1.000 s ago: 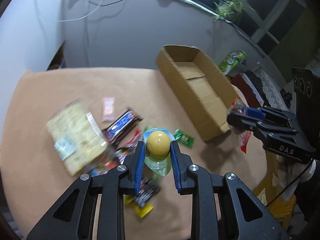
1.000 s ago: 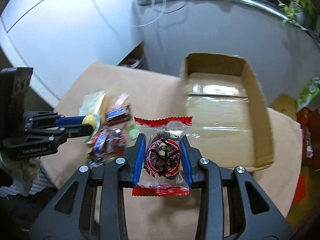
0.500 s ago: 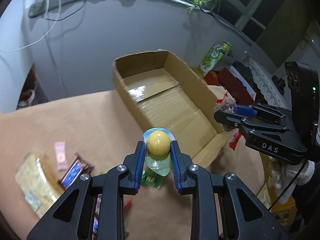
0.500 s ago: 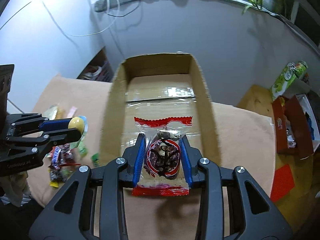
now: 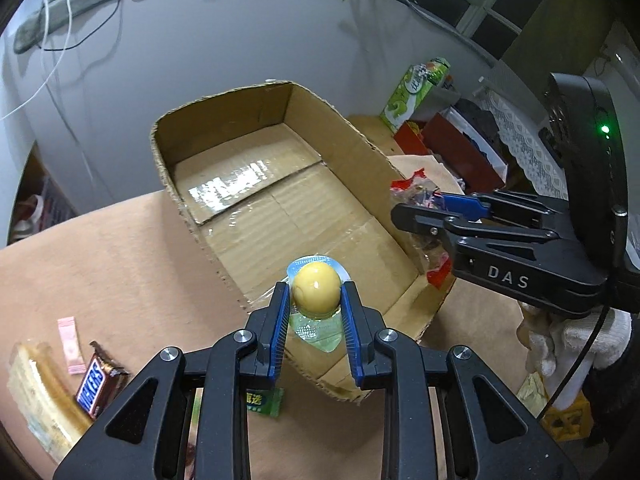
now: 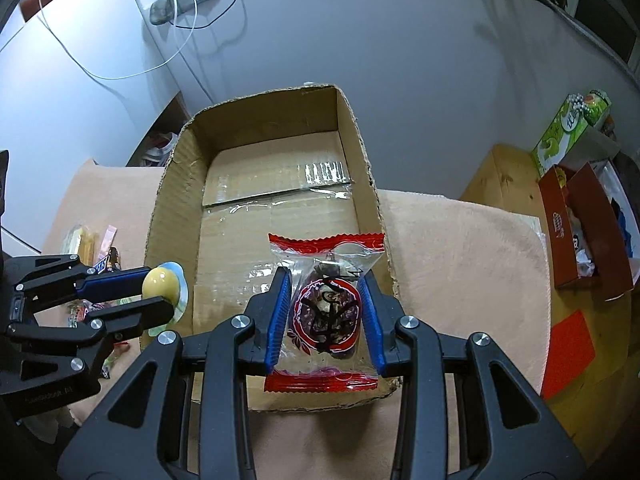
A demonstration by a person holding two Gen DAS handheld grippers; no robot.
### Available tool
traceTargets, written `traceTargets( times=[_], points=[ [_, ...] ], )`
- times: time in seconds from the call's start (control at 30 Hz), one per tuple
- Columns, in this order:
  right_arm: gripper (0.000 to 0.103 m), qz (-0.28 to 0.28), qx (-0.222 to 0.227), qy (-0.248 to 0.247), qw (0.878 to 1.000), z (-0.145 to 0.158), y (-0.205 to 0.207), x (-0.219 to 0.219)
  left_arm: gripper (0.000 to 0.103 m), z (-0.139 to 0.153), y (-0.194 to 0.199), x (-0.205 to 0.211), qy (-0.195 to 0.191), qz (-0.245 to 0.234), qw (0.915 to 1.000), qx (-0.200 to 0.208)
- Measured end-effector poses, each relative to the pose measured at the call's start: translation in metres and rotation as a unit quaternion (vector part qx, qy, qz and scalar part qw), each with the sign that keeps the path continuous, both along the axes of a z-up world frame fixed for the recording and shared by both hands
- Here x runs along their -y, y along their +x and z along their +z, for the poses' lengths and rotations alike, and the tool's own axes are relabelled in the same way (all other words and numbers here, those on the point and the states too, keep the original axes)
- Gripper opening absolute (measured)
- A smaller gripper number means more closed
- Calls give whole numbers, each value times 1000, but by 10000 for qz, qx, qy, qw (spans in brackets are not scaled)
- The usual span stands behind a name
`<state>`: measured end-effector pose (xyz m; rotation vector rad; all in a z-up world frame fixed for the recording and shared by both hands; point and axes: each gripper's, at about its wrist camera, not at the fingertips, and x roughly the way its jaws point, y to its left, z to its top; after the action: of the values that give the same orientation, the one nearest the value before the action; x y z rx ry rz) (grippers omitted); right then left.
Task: Organize snacks
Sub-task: 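Open both grippers to drop the packet and jelly cup into the box, then grasp the bagged bread loaf with both grippers from opposite sides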
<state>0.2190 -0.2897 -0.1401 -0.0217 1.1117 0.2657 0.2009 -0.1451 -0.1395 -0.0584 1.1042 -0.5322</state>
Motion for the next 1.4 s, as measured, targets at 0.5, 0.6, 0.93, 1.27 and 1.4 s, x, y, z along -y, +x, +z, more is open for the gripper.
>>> traceTargets(
  times=[0.5, 0.6, 0.93, 1.27, 1.4],
  points=[
    [64, -74, 135, -49, 9999, 11, -2, -2, 38, 2, 0, -5, 20, 78, 9999, -110],
    [64, -54, 155, -29, 9999, 14, -5, -3, 38, 4, -2, -9, 6, 138, 9999, -65],
    [64, 98, 295, 109, 9995, 31, -16, -23, 38, 13, -13, -40, -15, 484, 9988, 31],
    [76, 364, 354, 430, 9978, 44, -31, -62, 38, 21, -38, -87, -4, 928, 9956, 132],
    [76, 551, 364, 501, 9966, 48, -35, -82, 38, 20, -45, -113, -50, 1229, 9924, 84]
  ],
)
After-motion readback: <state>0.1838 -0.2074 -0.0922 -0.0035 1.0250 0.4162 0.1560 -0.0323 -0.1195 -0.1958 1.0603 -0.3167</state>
